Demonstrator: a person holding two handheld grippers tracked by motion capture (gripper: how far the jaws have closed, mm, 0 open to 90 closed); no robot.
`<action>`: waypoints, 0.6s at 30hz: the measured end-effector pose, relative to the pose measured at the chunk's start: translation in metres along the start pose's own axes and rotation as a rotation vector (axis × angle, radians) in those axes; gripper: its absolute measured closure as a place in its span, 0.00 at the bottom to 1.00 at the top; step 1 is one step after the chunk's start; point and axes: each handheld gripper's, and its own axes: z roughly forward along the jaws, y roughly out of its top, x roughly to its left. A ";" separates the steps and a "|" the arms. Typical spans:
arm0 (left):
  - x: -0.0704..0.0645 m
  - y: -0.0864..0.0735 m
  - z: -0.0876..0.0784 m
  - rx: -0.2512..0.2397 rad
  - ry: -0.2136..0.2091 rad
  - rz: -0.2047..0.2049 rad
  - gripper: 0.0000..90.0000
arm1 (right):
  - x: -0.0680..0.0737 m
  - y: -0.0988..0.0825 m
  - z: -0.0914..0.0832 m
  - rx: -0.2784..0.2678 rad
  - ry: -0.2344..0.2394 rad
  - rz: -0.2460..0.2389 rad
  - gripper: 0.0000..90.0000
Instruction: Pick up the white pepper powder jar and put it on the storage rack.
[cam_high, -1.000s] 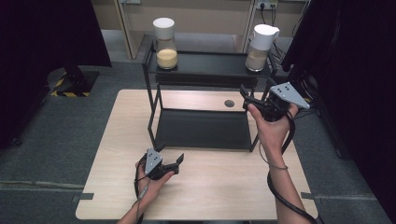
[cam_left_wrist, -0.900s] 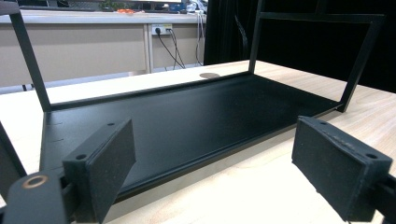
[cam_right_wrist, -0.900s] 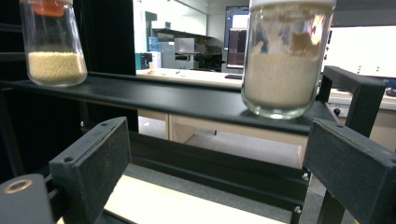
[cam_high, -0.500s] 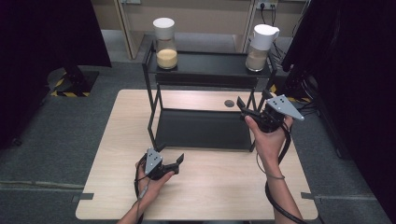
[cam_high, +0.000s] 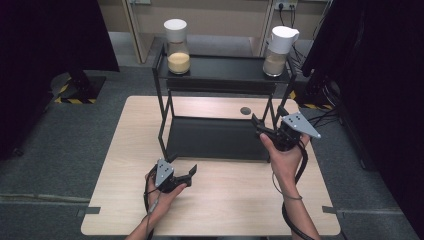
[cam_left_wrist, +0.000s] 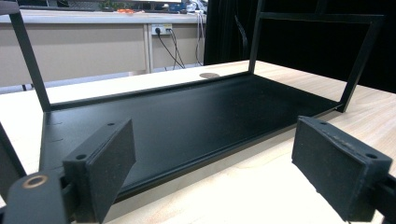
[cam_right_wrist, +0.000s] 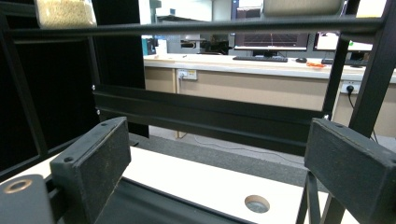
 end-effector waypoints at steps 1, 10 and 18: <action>0.000 0.000 0.000 0.000 0.000 0.001 0.14 | 0.000 -0.002 0.000 0.001 -0.001 0.001 0.08; 0.000 0.000 0.000 0.000 0.000 0.002 0.14 | 0.000 -0.018 -0.002 0.033 0.003 0.013 0.08; 0.000 0.000 0.000 0.000 0.000 0.002 0.14 | 0.002 -0.030 -0.006 0.053 0.008 0.021 0.08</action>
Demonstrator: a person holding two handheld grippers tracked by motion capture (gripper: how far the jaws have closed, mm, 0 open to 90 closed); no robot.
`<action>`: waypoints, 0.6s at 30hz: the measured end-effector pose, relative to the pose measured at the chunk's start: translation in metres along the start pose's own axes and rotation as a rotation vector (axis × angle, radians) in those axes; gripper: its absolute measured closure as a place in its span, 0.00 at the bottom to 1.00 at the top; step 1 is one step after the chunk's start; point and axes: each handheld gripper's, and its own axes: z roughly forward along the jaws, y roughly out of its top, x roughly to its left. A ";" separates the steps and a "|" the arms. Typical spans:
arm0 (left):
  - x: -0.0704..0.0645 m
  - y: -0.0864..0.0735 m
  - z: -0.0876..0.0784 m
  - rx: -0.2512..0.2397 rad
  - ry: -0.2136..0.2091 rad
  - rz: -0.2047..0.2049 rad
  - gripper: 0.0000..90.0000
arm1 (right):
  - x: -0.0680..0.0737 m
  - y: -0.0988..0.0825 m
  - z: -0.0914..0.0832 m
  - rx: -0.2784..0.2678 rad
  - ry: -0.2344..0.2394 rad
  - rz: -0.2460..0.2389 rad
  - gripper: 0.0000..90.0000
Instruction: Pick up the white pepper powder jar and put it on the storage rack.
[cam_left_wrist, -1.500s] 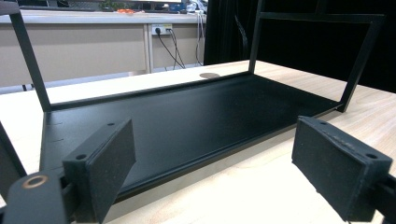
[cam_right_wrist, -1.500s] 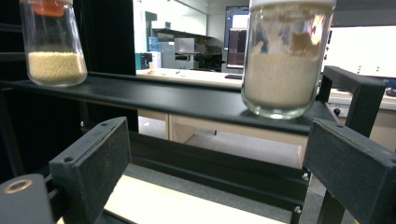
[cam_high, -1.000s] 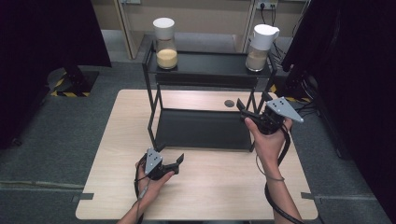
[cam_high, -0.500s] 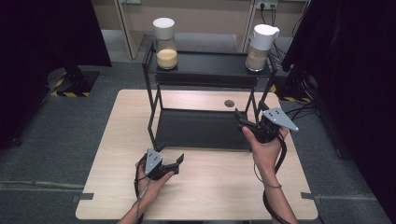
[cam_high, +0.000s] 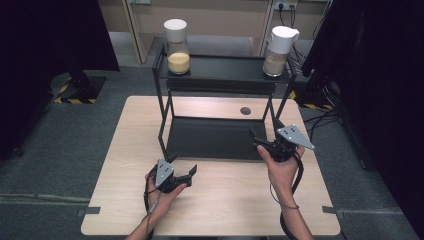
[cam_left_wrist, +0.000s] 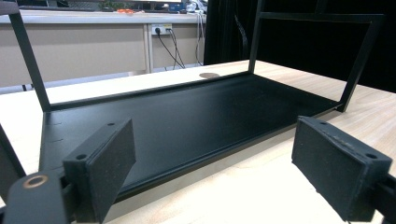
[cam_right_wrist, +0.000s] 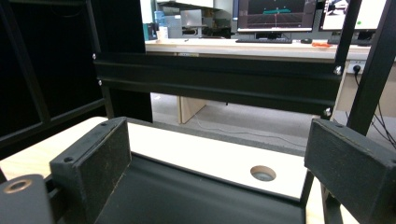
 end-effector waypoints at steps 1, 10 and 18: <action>0.000 0.000 0.000 0.000 0.000 0.000 0.14 | 0.000 -0.002 0.000 0.004 0.002 -0.001 0.08; 0.000 0.000 0.000 0.000 0.000 -0.001 0.14 | 0.001 -0.016 -0.004 0.035 0.009 0.002 0.08; 0.000 0.000 0.000 0.000 0.000 -0.001 0.14 | 0.000 -0.022 -0.006 0.048 0.008 0.007 0.08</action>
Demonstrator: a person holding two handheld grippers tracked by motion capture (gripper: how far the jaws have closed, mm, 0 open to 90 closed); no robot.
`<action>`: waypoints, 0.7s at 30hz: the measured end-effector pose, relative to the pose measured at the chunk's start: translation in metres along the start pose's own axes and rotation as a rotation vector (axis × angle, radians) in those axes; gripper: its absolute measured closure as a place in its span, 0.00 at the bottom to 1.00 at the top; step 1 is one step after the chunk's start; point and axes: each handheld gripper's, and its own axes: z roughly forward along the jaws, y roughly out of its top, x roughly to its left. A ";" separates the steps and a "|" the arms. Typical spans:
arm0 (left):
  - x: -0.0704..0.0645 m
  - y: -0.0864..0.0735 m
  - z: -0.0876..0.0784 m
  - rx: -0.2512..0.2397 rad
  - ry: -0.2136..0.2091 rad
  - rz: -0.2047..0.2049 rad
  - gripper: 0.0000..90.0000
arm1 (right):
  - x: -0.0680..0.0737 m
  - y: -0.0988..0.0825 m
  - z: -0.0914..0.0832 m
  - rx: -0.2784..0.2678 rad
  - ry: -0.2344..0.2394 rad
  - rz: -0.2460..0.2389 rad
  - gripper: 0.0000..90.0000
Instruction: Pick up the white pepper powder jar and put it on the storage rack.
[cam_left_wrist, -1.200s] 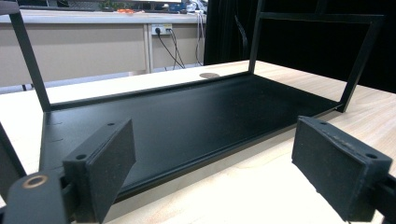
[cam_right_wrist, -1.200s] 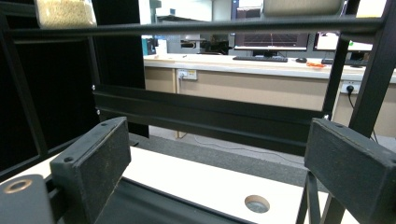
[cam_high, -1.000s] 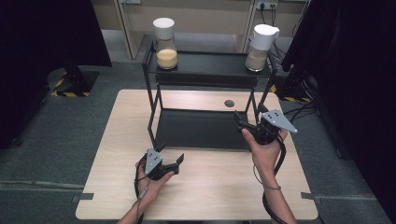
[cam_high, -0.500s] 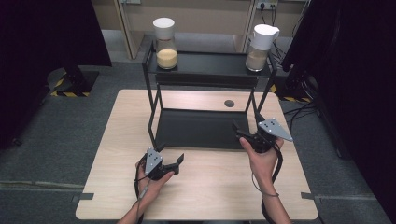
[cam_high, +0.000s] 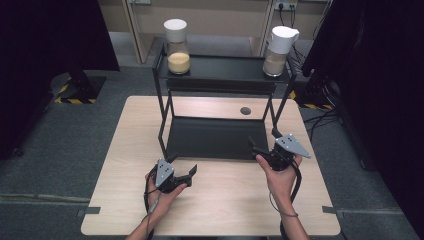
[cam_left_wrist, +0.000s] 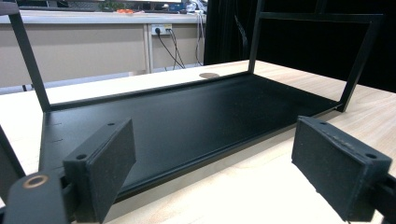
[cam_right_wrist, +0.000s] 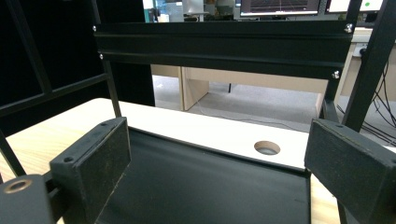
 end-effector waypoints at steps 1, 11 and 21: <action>0.000 0.000 0.000 -0.001 0.000 0.001 0.14 | 0.000 -0.001 0.000 0.001 -0.001 -0.001 0.08; 0.000 0.000 0.000 -0.001 0.001 0.000 0.14 | -0.002 -0.014 -0.002 0.022 -0.001 0.012 0.08; 0.000 0.000 0.000 0.000 0.000 -0.001 0.14 | -0.006 -0.026 -0.005 0.055 -0.002 0.027 0.08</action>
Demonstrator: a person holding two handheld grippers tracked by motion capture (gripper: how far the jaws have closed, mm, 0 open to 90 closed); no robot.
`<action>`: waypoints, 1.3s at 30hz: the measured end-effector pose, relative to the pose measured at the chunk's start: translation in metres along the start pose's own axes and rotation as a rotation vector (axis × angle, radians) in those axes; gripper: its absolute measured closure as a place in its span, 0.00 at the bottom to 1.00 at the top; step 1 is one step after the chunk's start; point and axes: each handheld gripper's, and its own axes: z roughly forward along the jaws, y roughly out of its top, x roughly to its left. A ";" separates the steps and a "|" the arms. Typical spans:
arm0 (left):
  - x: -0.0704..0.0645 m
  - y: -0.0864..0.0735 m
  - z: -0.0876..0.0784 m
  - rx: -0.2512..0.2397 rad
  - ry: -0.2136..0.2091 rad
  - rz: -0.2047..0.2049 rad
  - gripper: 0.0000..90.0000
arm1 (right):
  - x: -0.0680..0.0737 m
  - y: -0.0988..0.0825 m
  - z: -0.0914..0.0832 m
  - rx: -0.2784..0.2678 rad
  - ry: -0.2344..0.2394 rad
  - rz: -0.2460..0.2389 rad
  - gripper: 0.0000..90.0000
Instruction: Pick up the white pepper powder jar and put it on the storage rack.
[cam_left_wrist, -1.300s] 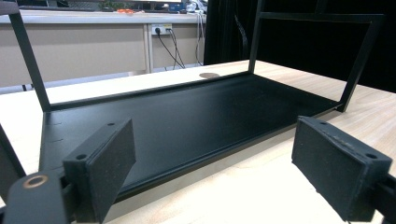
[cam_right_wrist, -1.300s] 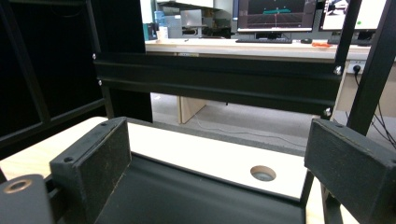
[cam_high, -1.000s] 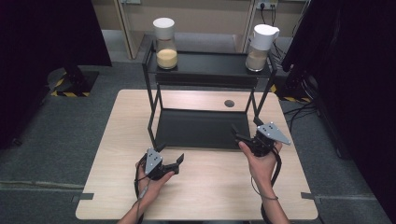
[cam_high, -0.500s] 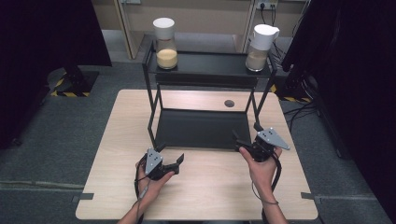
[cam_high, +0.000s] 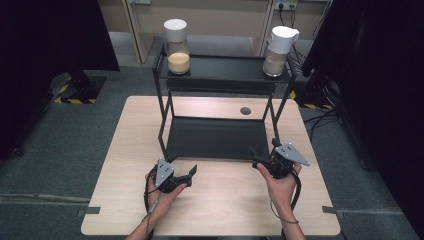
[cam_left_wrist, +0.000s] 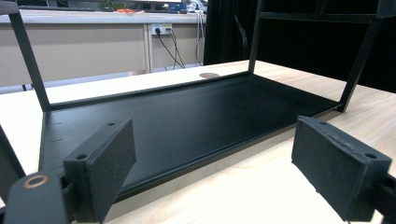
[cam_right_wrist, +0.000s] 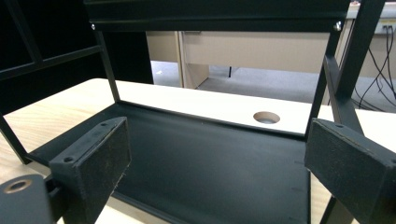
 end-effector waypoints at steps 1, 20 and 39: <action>0.000 0.000 0.000 0.000 0.000 0.000 0.14 | 0.000 -0.001 0.000 0.002 -0.001 -0.001 0.08; 0.000 0.000 0.000 -0.001 0.001 0.000 0.14 | -0.003 -0.019 -0.003 0.032 -0.008 0.002 0.08; 0.000 0.000 0.000 -0.003 0.002 -0.001 0.14 | -0.006 -0.040 -0.009 0.054 -0.014 0.024 0.08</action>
